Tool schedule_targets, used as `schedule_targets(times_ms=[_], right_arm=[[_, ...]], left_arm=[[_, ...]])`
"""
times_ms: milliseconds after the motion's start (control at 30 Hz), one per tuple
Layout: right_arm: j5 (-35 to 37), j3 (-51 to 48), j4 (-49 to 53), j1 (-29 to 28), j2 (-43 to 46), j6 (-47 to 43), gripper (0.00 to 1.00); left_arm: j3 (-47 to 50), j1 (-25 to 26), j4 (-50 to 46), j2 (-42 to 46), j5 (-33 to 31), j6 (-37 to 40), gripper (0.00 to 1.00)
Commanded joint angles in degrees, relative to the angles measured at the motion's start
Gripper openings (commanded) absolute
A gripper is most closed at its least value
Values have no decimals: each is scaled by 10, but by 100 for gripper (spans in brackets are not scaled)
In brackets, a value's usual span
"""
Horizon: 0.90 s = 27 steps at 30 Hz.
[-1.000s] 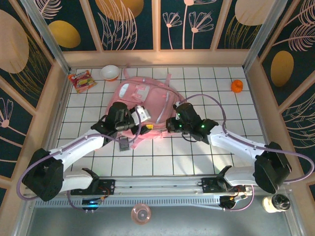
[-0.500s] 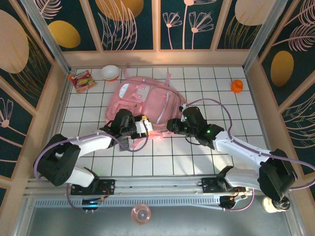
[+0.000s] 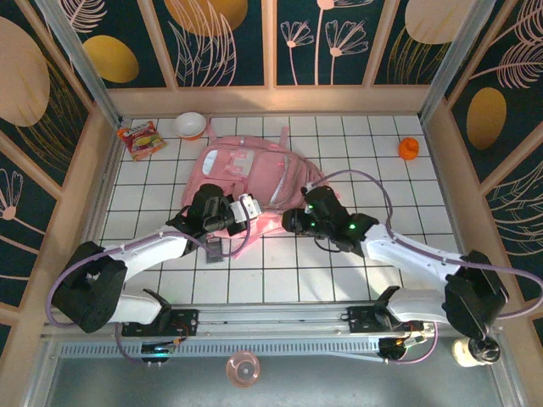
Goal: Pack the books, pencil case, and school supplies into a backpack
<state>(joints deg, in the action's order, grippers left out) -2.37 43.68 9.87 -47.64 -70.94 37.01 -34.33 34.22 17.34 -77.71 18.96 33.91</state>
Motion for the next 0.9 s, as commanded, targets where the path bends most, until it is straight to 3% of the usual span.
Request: schedule_targets(times_ms=[0,400,567,700,867], right_arm=[[66,56,44,-27,-39,-18,38],[202,123,128,-70,-120,32,39],[255,140,167,-70,-129,63,28],[249,139,155,-70,-128,55,18],[235,134,127,-68,-138,44,19]], left_arm=[[-28,-1,15,16,28,-50,0],[-51,-1,0,14,39,-68,0],[-49,0,-3,20,38,-68,0],[-50,-1,-3,20,39,-68,0],[-54,-1,-4,20,43,-68,0]])
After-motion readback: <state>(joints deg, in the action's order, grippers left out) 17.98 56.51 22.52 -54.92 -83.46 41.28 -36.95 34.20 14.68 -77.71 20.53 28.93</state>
